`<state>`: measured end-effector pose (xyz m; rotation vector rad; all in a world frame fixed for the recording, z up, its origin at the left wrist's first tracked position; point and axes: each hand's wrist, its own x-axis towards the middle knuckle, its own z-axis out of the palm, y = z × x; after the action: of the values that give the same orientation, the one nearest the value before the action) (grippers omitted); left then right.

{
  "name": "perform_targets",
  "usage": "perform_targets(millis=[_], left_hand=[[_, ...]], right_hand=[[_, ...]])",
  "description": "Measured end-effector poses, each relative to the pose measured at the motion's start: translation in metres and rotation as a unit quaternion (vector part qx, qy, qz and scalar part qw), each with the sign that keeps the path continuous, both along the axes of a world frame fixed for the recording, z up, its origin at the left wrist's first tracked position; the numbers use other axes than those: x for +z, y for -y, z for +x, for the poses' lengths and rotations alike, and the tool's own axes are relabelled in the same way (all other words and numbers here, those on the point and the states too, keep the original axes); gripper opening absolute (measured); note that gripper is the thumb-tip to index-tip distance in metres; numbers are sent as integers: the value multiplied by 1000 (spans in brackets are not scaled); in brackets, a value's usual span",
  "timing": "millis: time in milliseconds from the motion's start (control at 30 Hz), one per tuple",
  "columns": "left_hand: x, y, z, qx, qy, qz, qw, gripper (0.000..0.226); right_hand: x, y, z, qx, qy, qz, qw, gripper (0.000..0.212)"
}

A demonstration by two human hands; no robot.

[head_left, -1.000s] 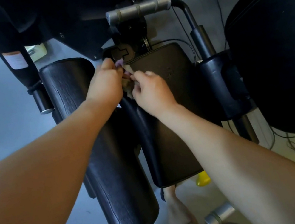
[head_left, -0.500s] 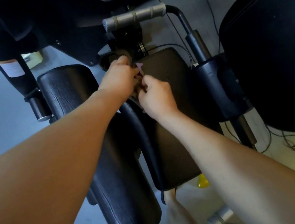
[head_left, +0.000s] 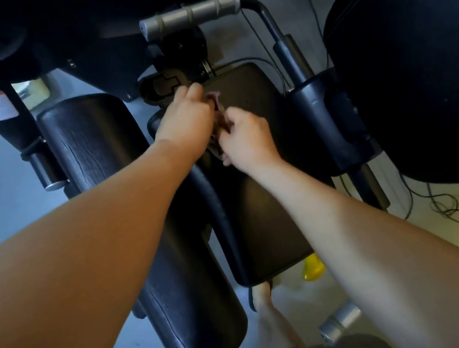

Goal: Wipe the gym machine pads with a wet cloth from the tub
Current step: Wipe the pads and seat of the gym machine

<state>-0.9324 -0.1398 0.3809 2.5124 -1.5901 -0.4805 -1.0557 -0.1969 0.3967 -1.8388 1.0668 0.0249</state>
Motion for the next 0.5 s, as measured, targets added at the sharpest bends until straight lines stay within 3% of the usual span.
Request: perform_targets(millis=[100,300,500], left_hand=[[4,-14,-16,-8,-5,32,999,29],[11,-67,-62,-100,-15,6,995,36],[19,-67,-96,-84,-28,38,995,16]], right_hand=[[-2,-8,-24,26,-6,-14,1000,9],[5,-28,-99,121,-10,-46,992,4],[0,-19,-135,138,-40,-158,977,11]])
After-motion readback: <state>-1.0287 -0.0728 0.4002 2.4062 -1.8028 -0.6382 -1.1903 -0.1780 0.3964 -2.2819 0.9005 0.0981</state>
